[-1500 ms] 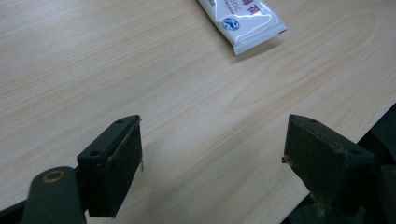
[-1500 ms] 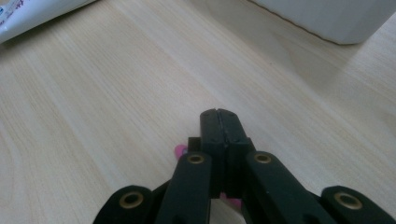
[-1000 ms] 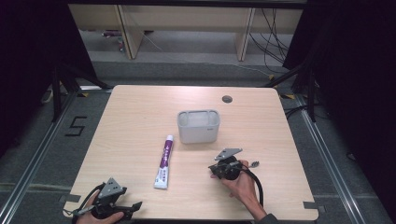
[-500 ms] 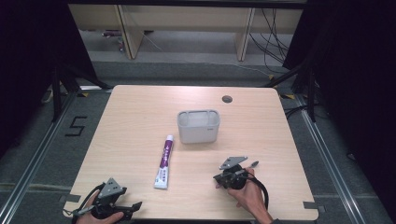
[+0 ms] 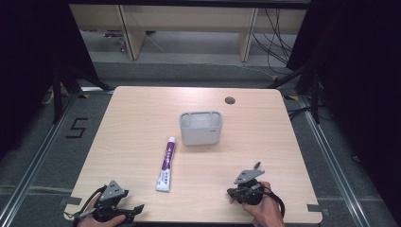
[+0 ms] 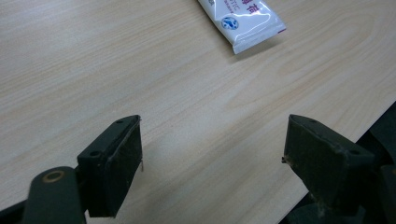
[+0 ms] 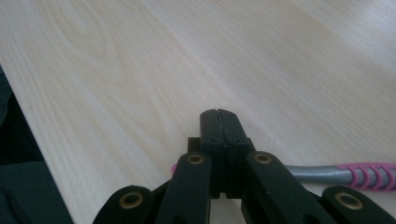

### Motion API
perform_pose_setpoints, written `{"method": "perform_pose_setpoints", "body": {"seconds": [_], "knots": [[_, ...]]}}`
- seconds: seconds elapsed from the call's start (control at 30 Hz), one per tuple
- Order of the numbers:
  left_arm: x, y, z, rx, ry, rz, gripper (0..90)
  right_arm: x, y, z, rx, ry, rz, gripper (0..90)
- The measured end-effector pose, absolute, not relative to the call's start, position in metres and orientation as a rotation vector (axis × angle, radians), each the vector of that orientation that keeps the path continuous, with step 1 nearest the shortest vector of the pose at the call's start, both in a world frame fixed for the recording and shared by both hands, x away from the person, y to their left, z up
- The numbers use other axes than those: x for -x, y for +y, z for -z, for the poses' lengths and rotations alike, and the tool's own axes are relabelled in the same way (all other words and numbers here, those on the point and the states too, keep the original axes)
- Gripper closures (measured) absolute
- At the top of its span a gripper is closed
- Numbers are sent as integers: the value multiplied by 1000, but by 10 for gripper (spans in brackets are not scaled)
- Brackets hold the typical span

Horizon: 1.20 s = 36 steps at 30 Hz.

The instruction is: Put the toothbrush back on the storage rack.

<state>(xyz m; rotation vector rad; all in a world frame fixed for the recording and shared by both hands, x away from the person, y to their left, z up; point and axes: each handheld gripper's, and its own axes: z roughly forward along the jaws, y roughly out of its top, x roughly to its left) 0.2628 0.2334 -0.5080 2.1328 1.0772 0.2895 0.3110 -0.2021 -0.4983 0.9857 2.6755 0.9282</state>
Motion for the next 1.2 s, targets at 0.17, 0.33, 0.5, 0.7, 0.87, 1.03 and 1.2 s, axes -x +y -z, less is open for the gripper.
{"method": "perform_pose_setpoints", "body": {"seconds": [0.17, 0.33, 0.5, 0.7, 0.87, 1.03, 1.2], "knots": [[-263, 234, 508, -2132, 1078, -289, 188, -303, -215, 497, -1002, 2661, -936, 900], [-263, 233, 508, -2131, 1078, -288, 188, -298, -229, 495, -1032, 2660, -927, 900], [-262, 233, 508, -2131, 1078, -286, 188, -294, -244, 493, -1044, 2626, -921, 900], [-262, 233, 508, -2133, 1080, -286, 188, -292, -263, 492, -1086, 2593, -905, 900], [-262, 233, 508, -2136, 1081, -285, 188, -292, -272, 491, -1113, 2609, -875, 900], [-263, 233, 508, -2138, 1077, -287, 189, -292, -275, 493, -1098, 2595, -891, 900], [-262, 233, 508, -2133, 1080, -286, 189, -291, -278, 490, -1122, 2588, -896, 900]]}}
